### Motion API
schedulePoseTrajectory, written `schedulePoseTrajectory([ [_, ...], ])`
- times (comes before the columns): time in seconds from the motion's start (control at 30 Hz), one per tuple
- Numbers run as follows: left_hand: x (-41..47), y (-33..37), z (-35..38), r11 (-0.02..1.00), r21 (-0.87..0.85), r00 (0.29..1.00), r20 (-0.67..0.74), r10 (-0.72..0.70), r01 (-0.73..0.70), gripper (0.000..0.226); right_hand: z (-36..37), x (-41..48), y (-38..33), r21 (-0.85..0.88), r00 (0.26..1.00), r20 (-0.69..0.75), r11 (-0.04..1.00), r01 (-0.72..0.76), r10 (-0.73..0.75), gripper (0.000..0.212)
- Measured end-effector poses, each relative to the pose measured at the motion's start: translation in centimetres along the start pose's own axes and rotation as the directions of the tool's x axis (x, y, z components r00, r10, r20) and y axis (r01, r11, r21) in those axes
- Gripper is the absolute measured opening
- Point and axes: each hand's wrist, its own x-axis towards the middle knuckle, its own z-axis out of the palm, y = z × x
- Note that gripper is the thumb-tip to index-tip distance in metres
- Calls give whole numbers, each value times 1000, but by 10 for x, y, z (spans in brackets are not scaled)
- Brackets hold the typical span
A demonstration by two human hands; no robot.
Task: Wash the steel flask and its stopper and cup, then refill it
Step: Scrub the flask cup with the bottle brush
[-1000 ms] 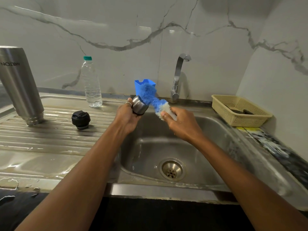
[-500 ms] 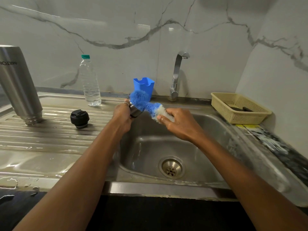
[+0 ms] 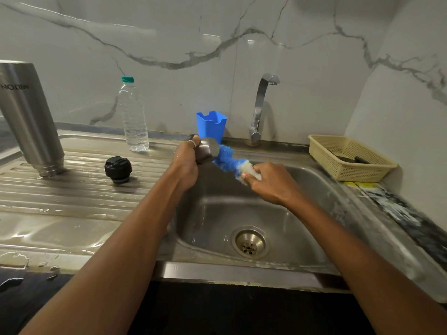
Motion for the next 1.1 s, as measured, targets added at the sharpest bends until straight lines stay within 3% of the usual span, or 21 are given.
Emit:
schedulePoseTrajectory([
  [0.2,7,-7,-9,989,140,999,9,52,-53,18,0,-7,-18,-96,984,147,988,119,-104,29],
  [0.37,9,-8,-8,988,134,997,37,74,-78,25,-15,-7,-11,-144,994,83,987,77,-65,33],
  [0.6,8,-3,-14,998,-62,997,73,-5,10,38,-24,-7,-9,-164,997,-62,986,42,-52,33],
  [0.73,2,-2,-10,989,-136,997,69,-39,48,38,-26,-4,-16,-46,980,-201,999,5,-14,33],
  [0.87,0,-4,-6,980,-180,993,101,-68,86,38,-11,-2,-24,176,987,-156,984,0,28,33],
  [1.1,-5,-8,-1,968,-216,975,207,-82,127,35,-5,-2,-26,225,981,-193,974,21,24,31],
])
